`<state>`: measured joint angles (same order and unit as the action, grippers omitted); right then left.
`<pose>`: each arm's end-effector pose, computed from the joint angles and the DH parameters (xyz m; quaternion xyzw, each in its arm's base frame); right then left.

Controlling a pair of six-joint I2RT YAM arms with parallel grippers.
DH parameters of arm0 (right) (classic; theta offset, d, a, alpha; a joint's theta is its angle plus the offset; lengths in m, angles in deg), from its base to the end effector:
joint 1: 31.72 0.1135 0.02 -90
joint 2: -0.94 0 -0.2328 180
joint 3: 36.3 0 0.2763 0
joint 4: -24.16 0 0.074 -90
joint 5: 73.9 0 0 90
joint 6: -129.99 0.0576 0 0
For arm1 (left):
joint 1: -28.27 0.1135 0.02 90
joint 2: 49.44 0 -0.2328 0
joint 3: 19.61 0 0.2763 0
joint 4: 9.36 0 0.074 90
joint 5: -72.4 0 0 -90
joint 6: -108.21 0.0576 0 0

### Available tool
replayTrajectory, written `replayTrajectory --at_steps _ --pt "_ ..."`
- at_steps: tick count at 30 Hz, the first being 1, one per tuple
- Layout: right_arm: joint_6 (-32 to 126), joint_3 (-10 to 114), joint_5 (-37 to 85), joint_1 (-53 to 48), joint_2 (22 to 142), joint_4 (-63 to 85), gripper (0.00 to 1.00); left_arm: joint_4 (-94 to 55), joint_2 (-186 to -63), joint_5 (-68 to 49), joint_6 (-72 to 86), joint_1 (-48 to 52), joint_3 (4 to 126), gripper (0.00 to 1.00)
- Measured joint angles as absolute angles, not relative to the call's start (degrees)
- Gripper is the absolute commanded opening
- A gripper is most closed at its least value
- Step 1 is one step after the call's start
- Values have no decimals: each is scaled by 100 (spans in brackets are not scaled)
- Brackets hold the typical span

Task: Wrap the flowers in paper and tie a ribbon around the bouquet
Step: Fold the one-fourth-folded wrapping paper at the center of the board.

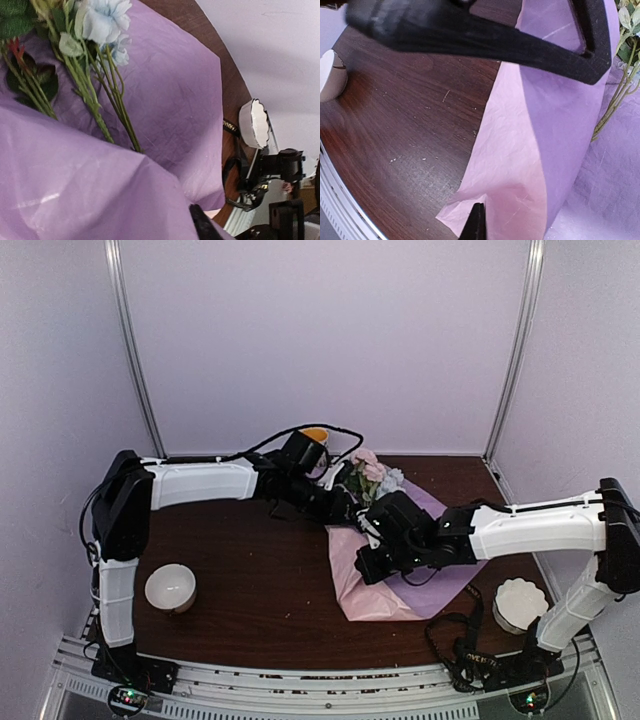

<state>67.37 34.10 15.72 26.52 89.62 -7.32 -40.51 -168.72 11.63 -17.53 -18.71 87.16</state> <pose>0.1909 0.3076 0.1591 -0.2487 0.9054 0.2315 0.2545 0.3161 -0.3800 0.1709 0.1859 0.8756 -0.4257 0.1325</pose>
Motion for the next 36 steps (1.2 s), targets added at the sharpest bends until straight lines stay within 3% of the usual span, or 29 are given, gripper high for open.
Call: replayTrajectory --at_steps 6,11,28,36 --pt "7084 2940 1633 2372 8960 -656 0 -4661 -16868 650 -1172 -1867 9256 64" --pt "7364 2357 1897 2099 8873 -415 0 -5010 -16699 228 -610 -1832 9523 68" --pt "7792 1786 2544 1872 8735 308 0 -5378 -16841 -196 271 -1047 10172 64" --pt "7886 1694 2660 1795 8735 400 0 -5371 -16988 -41 349 -1111 10399 48"
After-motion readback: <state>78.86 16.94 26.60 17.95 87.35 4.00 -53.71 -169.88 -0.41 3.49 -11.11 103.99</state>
